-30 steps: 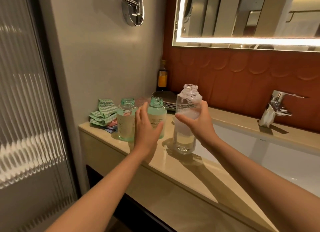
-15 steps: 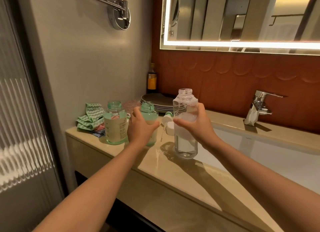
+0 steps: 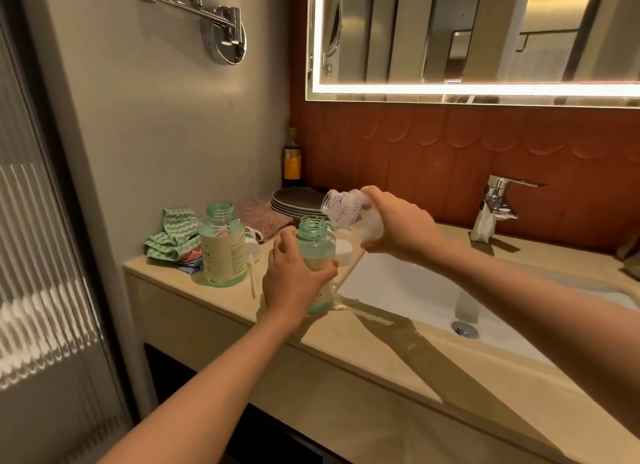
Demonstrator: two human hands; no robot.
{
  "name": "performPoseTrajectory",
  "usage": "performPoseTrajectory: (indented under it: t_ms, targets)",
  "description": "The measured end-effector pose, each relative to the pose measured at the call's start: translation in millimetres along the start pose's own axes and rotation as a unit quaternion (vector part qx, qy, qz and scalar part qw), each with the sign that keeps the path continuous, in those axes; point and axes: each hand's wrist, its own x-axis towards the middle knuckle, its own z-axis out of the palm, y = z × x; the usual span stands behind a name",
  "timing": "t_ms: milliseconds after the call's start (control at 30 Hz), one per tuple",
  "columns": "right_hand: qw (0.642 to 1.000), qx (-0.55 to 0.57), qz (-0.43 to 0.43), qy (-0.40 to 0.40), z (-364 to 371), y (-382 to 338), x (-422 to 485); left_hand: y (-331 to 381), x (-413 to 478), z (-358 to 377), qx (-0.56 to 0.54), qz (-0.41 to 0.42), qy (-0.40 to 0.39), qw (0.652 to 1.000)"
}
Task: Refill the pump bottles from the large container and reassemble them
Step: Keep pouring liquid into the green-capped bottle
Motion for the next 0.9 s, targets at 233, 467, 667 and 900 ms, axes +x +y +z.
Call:
performPoseTrajectory:
  t_ms: [233,467,667,900]
  targets:
    - [0.996,-0.080,-0.038,-0.012,-9,3,0,7,-5,-1,-0.002,-0.016,-0.010,1.000]
    - [0.993,-0.094,-0.064,-0.010,-11,1,4,6,-4,0,-0.001,-0.016,-0.012,1.000]
    - [0.987,-0.129,-0.096,0.004,-18,1,8,6,-6,-2,-0.003,-0.018,-0.014,1.000]
    - [0.985,-0.139,-0.105,0.010,-17,2,9,8,-5,-2,-0.002,-0.019,-0.015,1.000]
